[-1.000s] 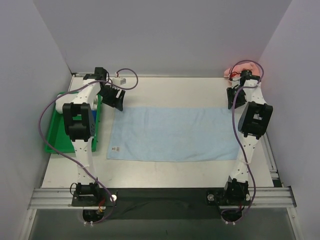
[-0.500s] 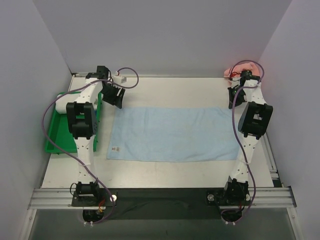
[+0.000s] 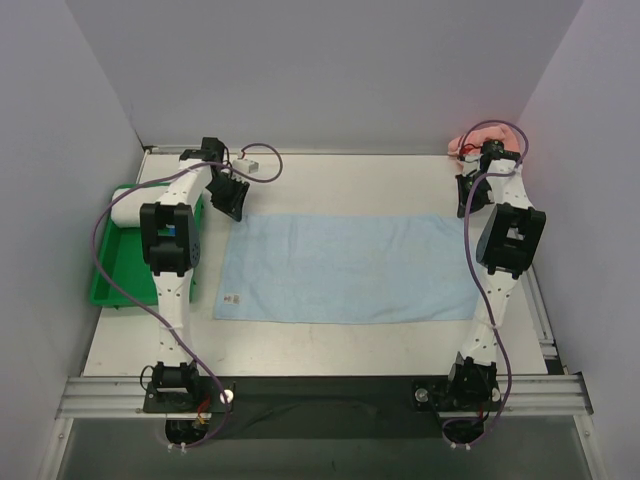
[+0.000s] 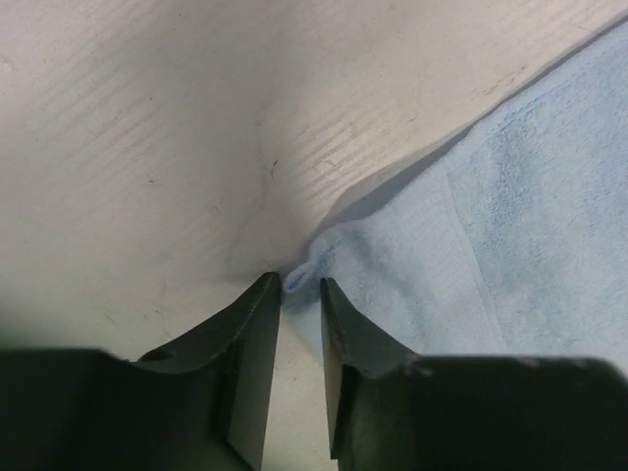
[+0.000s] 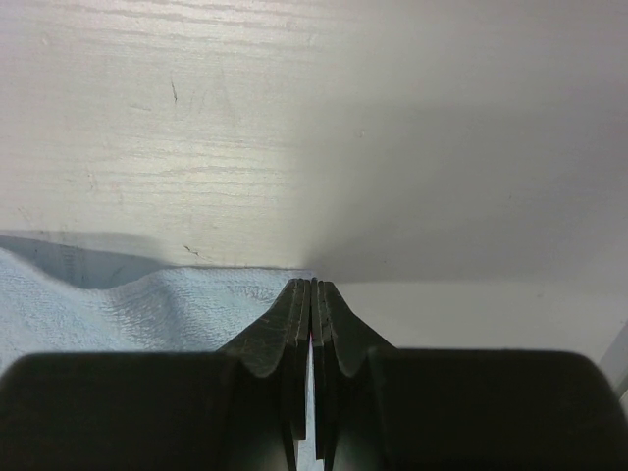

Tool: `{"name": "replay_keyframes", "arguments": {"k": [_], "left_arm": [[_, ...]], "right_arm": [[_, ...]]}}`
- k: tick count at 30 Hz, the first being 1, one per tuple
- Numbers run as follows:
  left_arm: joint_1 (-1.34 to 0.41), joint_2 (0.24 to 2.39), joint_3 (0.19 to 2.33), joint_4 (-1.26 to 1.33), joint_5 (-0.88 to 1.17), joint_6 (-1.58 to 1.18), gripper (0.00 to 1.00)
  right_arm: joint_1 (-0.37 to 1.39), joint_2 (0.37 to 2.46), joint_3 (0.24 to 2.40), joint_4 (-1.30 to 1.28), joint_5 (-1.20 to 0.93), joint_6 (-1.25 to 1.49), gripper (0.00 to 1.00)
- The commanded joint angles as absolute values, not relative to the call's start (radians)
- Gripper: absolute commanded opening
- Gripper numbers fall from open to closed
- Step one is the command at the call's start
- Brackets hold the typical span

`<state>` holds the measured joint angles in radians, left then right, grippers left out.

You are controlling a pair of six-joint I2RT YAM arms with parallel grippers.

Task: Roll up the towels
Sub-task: Flatten the towel

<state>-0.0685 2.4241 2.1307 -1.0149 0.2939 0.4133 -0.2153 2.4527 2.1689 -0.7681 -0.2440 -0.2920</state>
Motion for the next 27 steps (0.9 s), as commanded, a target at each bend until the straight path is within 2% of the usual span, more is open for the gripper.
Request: {"name": "replay_keyframes", "arguments": {"k": [1,2,4,6,7,19,20,23,25,27], "left_arm": [[-0.064,2.442,2.192,-1.023,0.311,0.4,0.32],[-0.061,2.445,2.197,-1.025,0.316,0.394,0.24],[-0.061,2.453,2.215,-1.025,0.316,0.388,0.17],[-0.061,2.462,2.227,-1.022,0.308,0.38,0.02],[-0.058,2.467,2.246,-1.019,0.298,0.37,0.0],[-0.043,2.47,2.37,-0.931,0.27,0.316,0.0],[-0.043,2.464,2.364,-0.93,0.273,0.319,0.0],[-0.049,2.453,2.316,-0.931,0.272,0.331,0.0],[-0.049,2.445,2.281,-0.93,0.282,0.327,0.0],[-0.048,2.439,2.266,-0.928,0.291,0.324,0.0]], "right_arm": [[-0.215,2.441,2.195,-0.801,-0.256,-0.301,0.0],[-0.215,2.442,2.2,-0.801,-0.256,-0.299,0.0],[-0.215,2.441,2.212,-0.798,-0.258,-0.299,0.0],[-0.216,2.438,2.229,-0.796,-0.255,-0.299,0.0],[-0.219,2.439,2.235,-0.793,-0.255,-0.299,0.0],[-0.241,2.419,2.358,-0.735,-0.219,-0.282,0.0],[-0.239,2.411,2.336,-0.736,-0.212,-0.288,0.15],[-0.238,2.372,2.215,-0.747,-0.218,-0.304,0.49],[-0.239,2.355,2.142,-0.761,-0.229,-0.302,0.54],[-0.241,2.355,2.108,-0.769,-0.239,-0.299,0.56]]}}
